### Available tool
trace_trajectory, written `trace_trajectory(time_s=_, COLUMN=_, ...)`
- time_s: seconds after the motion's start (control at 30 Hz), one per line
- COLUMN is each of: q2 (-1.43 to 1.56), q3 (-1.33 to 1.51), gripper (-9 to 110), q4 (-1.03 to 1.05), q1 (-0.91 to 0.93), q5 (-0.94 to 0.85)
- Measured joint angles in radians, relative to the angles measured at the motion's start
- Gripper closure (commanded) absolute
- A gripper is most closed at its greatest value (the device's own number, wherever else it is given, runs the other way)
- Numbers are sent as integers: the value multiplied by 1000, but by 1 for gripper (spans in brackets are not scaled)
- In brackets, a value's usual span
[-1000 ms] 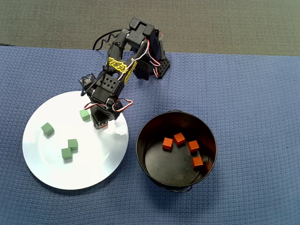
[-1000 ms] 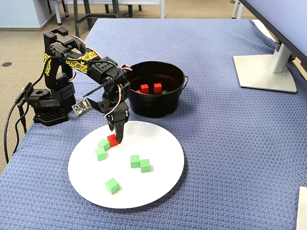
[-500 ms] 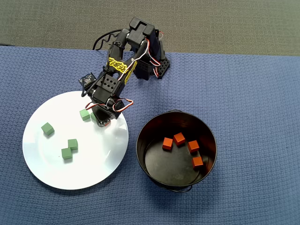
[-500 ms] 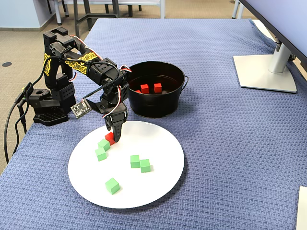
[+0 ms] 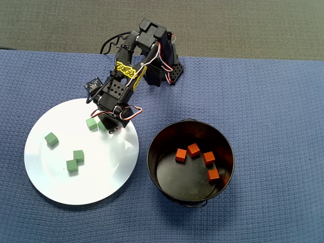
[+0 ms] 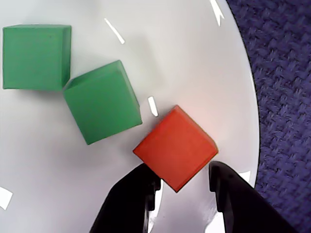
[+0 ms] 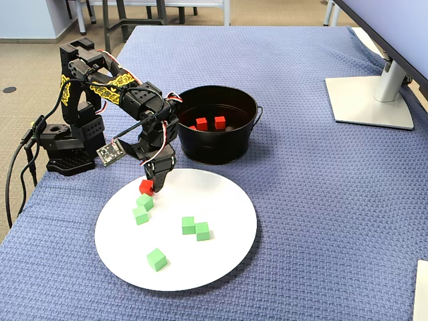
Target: Pick up the red cubes from the white plate and place them in the black recipient
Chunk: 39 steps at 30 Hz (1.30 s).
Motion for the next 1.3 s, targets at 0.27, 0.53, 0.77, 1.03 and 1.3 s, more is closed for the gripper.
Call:
trace_trajectory(time_s=0.27, q2=0, q3=-6, gripper=85, q4=21, q1=2, q5=-11)
trace_trajectory(time_s=0.53, q2=0, q3=-43, gripper=81, q4=49, q1=26, q5=-3)
trace_trajectory(time_s=0.77, q2=0, q3=-71, gripper=82, q4=118, q1=41, q5=-23)
trace_trajectory(time_s=1.03, q2=0, q3=-71, gripper=85, q4=158, q1=48, q5=-52)
trace_trajectory(time_s=1.3, q2=0, q3=-71, gripper=91, q4=158, q1=60, q5=-83)
